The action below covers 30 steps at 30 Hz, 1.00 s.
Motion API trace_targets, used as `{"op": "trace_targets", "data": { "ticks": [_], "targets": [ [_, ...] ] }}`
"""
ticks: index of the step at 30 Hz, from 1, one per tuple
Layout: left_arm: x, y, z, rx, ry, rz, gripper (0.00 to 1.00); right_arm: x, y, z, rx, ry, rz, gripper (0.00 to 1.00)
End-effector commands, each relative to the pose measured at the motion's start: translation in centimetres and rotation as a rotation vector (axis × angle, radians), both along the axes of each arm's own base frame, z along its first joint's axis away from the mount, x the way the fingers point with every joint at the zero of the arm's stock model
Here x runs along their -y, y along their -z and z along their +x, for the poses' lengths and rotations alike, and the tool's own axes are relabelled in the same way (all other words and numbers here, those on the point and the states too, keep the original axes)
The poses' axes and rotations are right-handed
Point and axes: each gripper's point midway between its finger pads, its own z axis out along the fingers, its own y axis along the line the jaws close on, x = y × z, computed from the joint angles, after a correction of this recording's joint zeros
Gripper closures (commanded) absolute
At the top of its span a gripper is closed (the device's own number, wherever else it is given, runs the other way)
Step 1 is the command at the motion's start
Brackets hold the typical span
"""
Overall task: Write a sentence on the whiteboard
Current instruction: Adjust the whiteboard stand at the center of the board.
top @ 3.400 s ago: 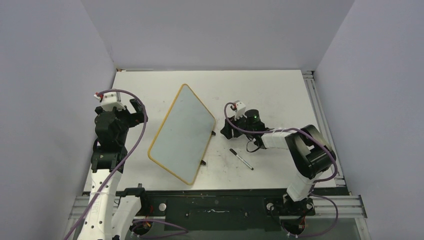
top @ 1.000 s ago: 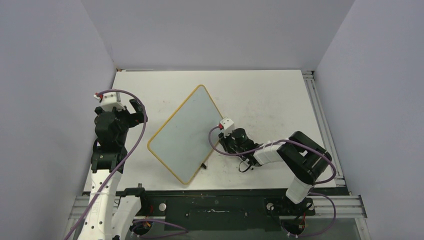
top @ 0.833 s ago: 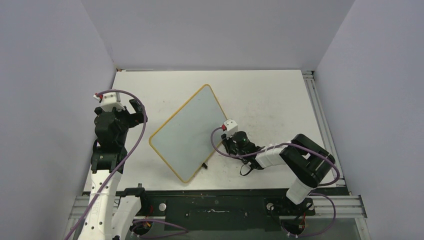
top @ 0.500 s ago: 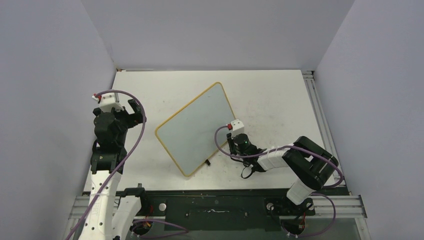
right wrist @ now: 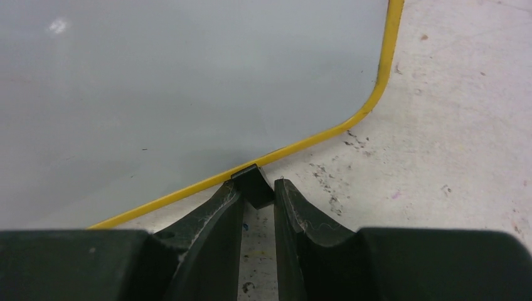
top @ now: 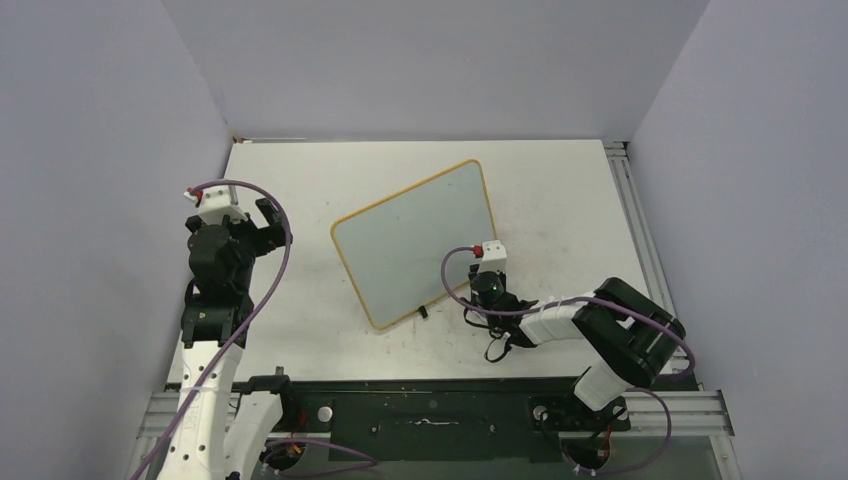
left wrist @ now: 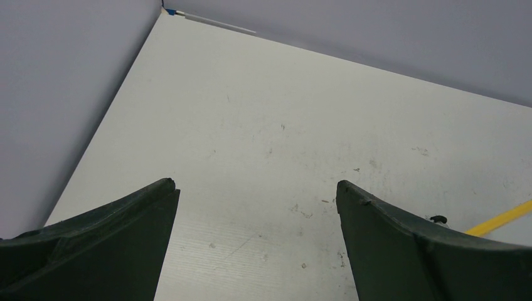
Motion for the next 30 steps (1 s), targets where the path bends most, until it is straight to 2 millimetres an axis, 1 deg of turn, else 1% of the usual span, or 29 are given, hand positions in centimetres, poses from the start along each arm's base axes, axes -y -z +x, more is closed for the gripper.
{"op": "trace_targets", "data": {
  "ticks": [1,4,6,12,16,20,25,30],
  "targets": [
    [-0.4,-1.6,-0.1,0.046,-0.017,0.002,0.04,3.3,-1.1,0.4,0.051,0.193,0.000,0.95],
    [-0.3,-1.6,-0.2,0.048,-0.014,0.001,0.04,3.5,-1.2,0.3,0.049,0.224,0.006,0.95],
    [-0.3,-1.6,-0.2,0.049,-0.015,0.002,0.04,3.1,-1.3,0.2,0.051,0.221,0.013,0.95],
    [-0.3,-1.7,-0.2,0.051,-0.015,0.000,0.04,0.6,-1.1,-0.4,0.048,0.189,0.038,0.95],
    [-0.3,-1.6,-0.2,0.051,-0.016,-0.001,0.04,-0.5,-1.0,-1.3,0.048,0.253,0.066,0.95],
    [-0.3,-1.6,-0.2,0.051,-0.015,-0.001,0.04,-2.1,-1.2,-2.1,0.059,0.268,0.138,0.95],
    [-0.3,-1.7,-0.2,0.053,-0.015,-0.001,0.04,-3.1,-0.9,-2.0,0.044,0.279,0.157,0.95],
    [-0.3,-1.7,-0.3,0.055,-0.014,-0.003,0.04,-4.3,-0.7,-2.3,0.035,0.278,0.171,0.95]
  ]
}}
